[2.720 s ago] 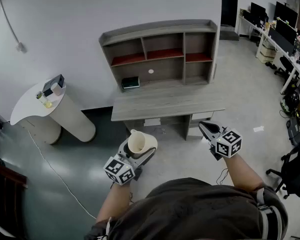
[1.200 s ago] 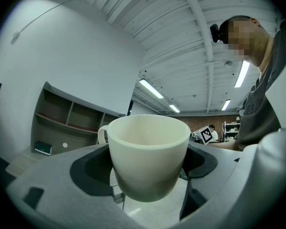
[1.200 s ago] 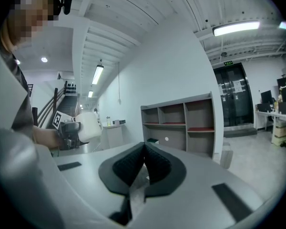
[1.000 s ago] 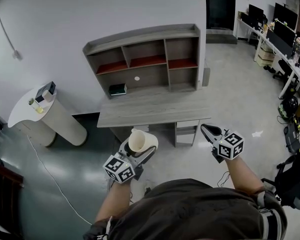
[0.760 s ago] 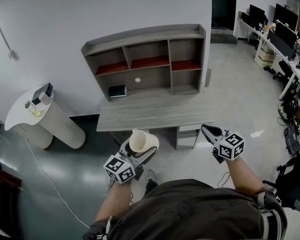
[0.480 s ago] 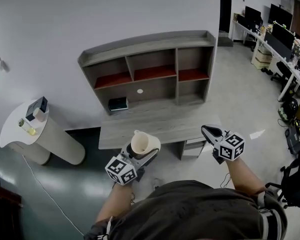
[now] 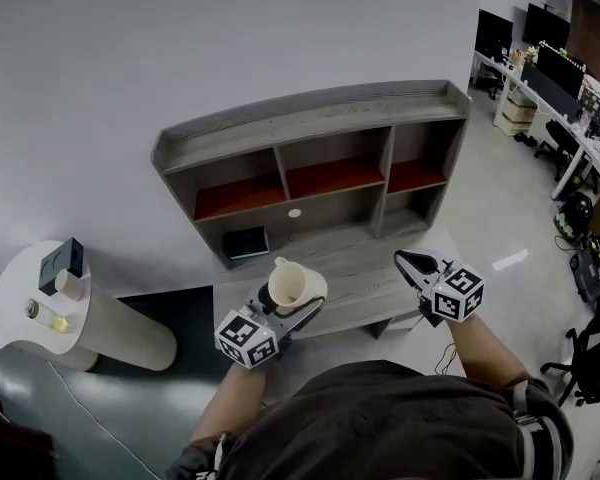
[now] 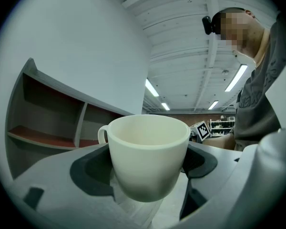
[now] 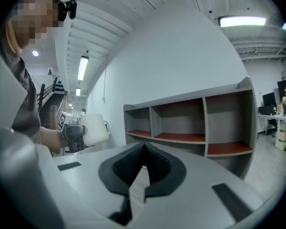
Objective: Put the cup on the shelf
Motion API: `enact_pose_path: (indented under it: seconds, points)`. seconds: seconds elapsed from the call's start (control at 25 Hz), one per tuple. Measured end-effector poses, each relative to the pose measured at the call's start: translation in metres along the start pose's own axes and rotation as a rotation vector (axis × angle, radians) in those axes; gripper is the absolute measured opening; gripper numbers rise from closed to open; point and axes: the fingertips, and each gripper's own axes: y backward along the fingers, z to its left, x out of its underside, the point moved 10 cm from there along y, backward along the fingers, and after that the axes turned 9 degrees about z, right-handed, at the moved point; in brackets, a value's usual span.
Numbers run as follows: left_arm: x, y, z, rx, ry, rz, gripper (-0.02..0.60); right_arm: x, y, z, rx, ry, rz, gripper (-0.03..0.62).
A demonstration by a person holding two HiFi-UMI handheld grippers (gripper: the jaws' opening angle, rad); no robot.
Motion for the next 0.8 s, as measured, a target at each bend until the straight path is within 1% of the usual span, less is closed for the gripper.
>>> enact_pose_path:
  seconds: [0.2,0.4,0.6,0.8]
  points:
    - [-0.005,-0.010,0.046,0.020,0.008,0.002,0.400,-0.011,-0.040,-0.015,0.006,-0.004,0.017,-0.008]
    - [-0.008,-0.026,0.074,0.019,0.014,0.013,0.400,-0.017,-0.063,-0.040,0.006,-0.013,0.018,-0.008]
    - [-0.013,-0.057,0.087,-0.014,0.026,0.027,0.400,-0.021,-0.076,-0.082,-0.024,-0.017,0.021,-0.008]
    - [-0.016,-0.104,0.089,-0.075,0.041,0.017,0.400,-0.025,-0.083,-0.140,-0.094,0.004,0.046,-0.008]
